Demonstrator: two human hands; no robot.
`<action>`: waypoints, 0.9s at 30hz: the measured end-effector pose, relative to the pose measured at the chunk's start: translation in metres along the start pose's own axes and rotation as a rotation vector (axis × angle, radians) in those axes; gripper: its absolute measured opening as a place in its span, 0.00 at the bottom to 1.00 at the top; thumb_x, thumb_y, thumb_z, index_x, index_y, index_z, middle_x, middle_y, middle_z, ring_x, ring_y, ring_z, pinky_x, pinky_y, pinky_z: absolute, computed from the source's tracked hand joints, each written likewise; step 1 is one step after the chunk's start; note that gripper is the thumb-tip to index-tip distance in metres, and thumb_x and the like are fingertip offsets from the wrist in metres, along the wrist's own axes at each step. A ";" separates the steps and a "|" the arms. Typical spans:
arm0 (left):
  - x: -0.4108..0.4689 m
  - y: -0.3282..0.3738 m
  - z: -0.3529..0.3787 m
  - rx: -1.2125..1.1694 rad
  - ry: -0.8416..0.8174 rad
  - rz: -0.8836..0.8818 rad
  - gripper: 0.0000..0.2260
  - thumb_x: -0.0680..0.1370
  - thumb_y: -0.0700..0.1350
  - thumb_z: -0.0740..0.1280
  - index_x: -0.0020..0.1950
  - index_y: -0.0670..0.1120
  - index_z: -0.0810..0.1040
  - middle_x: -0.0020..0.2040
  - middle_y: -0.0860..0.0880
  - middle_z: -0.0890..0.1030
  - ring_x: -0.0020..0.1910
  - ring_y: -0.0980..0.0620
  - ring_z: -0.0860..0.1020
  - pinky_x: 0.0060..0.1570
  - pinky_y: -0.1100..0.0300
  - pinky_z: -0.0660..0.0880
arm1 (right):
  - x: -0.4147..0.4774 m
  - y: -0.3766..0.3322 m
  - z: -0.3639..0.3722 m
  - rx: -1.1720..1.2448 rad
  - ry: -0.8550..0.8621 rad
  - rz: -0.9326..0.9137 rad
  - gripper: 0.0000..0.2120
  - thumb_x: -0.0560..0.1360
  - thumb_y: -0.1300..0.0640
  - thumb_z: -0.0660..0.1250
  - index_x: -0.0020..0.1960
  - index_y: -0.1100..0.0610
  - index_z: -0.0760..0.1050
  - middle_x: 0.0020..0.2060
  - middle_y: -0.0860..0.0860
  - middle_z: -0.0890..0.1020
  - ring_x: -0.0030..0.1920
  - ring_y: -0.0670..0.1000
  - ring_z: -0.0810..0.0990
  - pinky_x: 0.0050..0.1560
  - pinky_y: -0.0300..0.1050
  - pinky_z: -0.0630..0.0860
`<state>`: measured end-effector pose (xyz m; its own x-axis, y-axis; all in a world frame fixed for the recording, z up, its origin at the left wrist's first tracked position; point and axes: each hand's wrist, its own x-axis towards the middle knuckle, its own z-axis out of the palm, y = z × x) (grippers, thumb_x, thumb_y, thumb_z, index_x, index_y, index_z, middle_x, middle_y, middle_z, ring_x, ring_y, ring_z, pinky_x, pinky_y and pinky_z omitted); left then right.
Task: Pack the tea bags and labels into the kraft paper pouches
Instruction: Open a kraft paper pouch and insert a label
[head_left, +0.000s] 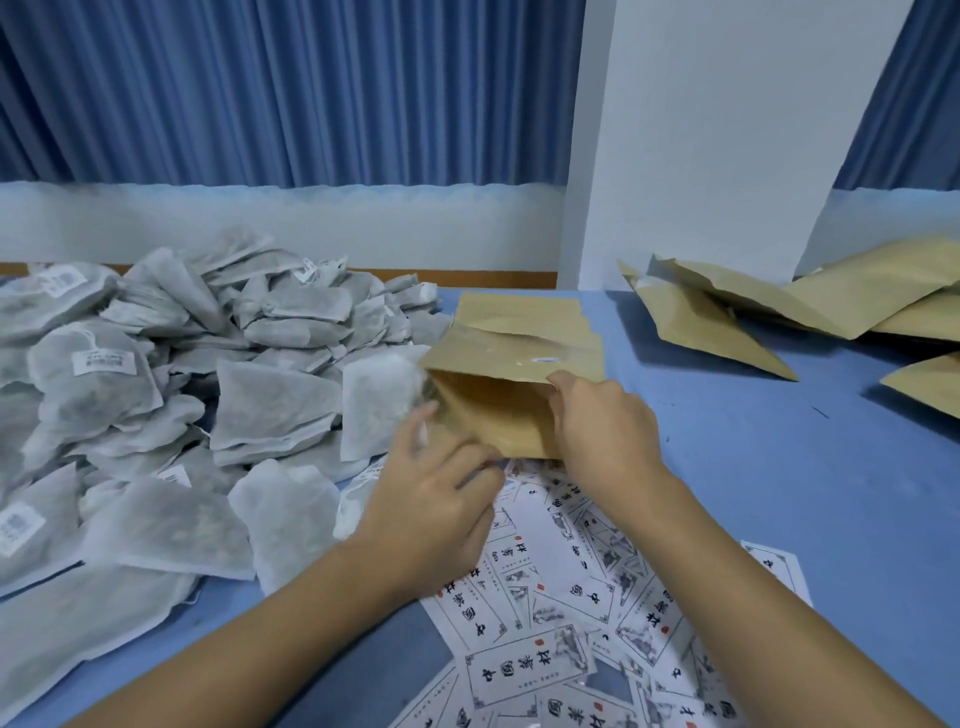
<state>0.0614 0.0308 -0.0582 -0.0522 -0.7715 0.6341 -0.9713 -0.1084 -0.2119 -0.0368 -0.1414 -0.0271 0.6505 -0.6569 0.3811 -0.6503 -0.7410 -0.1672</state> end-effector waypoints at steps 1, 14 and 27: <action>-0.004 -0.001 -0.007 0.029 0.024 -0.087 0.06 0.71 0.43 0.69 0.46 0.46 0.83 0.54 0.48 0.83 0.55 0.45 0.80 0.67 0.34 0.64 | 0.000 0.000 -0.001 -0.009 -0.009 0.006 0.15 0.85 0.49 0.50 0.58 0.51 0.74 0.30 0.52 0.65 0.36 0.61 0.69 0.34 0.48 0.64; -0.026 -0.006 -0.015 -0.411 -0.246 -0.675 0.37 0.73 0.29 0.58 0.78 0.53 0.55 0.75 0.53 0.62 0.72 0.52 0.64 0.64 0.58 0.69 | -0.006 -0.003 -0.008 -0.080 -0.031 0.026 0.19 0.85 0.44 0.49 0.56 0.49 0.77 0.30 0.50 0.68 0.35 0.61 0.70 0.36 0.49 0.68; -0.002 0.001 -0.003 -0.065 0.204 -0.089 0.13 0.76 0.29 0.63 0.58 0.37 0.81 0.59 0.39 0.80 0.55 0.40 0.77 0.51 0.50 0.74 | -0.011 -0.013 -0.015 -0.048 -0.059 -0.015 0.12 0.84 0.50 0.56 0.48 0.51 0.76 0.32 0.51 0.71 0.34 0.58 0.69 0.33 0.47 0.66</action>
<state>0.0602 0.0343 -0.0575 -0.0054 -0.6171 0.7869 -0.9866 -0.1249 -0.1047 -0.0414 -0.1221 -0.0151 0.6816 -0.6535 0.3292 -0.6570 -0.7446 -0.1178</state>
